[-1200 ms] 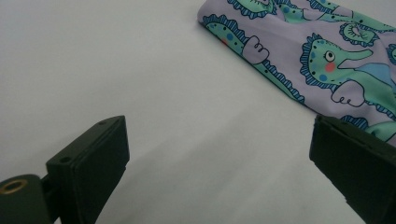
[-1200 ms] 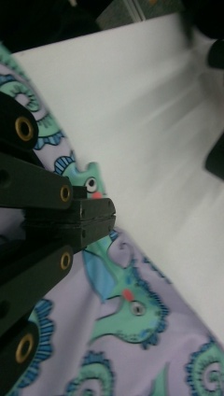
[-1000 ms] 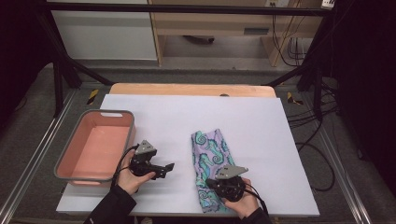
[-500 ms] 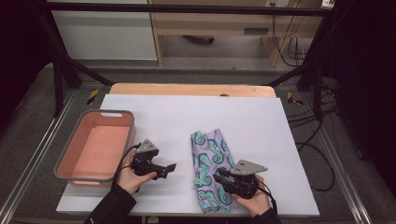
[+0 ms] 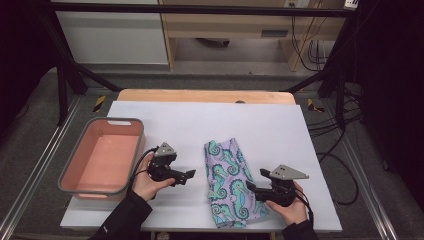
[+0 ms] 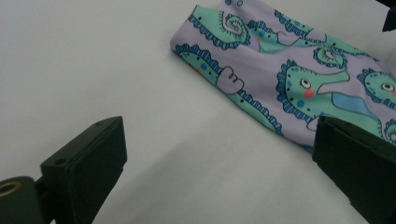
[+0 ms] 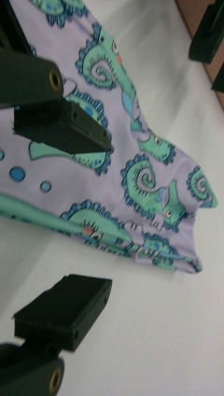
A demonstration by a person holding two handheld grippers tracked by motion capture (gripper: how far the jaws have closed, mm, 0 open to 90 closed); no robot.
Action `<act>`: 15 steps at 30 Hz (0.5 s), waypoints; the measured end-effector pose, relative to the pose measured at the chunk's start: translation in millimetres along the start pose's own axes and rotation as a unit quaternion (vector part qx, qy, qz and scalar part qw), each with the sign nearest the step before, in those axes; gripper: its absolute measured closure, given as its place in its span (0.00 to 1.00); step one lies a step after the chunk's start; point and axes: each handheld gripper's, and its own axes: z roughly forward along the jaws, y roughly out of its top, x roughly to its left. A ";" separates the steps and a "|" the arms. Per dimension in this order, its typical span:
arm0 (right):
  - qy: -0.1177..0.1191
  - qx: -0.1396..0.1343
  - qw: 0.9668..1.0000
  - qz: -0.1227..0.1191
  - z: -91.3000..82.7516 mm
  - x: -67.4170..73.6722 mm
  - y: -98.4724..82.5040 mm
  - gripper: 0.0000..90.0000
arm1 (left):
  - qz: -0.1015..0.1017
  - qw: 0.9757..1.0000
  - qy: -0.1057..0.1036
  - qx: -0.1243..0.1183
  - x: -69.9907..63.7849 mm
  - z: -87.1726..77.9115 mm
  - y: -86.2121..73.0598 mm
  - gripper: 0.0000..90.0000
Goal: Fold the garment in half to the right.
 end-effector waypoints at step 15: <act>-0.004 0.028 1.000 0.014 -0.5 -5.6 -0.9 0.12 | -0.002 1.000 -0.006 0.002 -6.5 24.4 30.7 0.02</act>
